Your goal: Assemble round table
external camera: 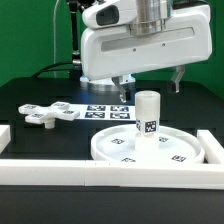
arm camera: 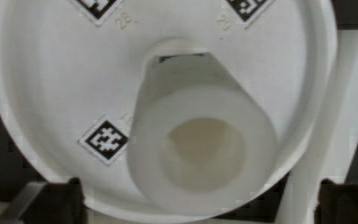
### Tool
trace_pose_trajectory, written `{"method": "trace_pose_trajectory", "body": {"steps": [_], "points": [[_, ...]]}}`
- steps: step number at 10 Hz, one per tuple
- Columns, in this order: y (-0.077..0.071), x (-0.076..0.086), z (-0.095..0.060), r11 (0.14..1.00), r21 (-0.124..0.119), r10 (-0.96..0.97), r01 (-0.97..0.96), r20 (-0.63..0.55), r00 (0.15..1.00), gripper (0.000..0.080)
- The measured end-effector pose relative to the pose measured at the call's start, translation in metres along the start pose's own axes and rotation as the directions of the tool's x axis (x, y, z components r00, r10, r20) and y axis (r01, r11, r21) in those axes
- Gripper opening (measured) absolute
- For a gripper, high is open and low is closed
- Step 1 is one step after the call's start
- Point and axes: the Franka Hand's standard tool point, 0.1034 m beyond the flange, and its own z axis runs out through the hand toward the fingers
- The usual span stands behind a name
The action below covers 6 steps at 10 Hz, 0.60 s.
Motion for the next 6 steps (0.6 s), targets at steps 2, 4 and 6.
{"method": "trace_pose_trajectory", "body": {"steps": [2, 4, 6], "points": [[0.0, 0.0, 0.002, 1.0, -0.005, -0.013, 0.013, -0.011, 1.0, 0.0649], [-0.001, -0.002, 0.006, 1.0, -0.008, -0.015, 0.015, -0.014, 1.0, 0.0649], [0.0, -0.007, 0.011, 1.0, -0.01, -0.013, 0.013, -0.013, 1.0, 0.0649]]}}
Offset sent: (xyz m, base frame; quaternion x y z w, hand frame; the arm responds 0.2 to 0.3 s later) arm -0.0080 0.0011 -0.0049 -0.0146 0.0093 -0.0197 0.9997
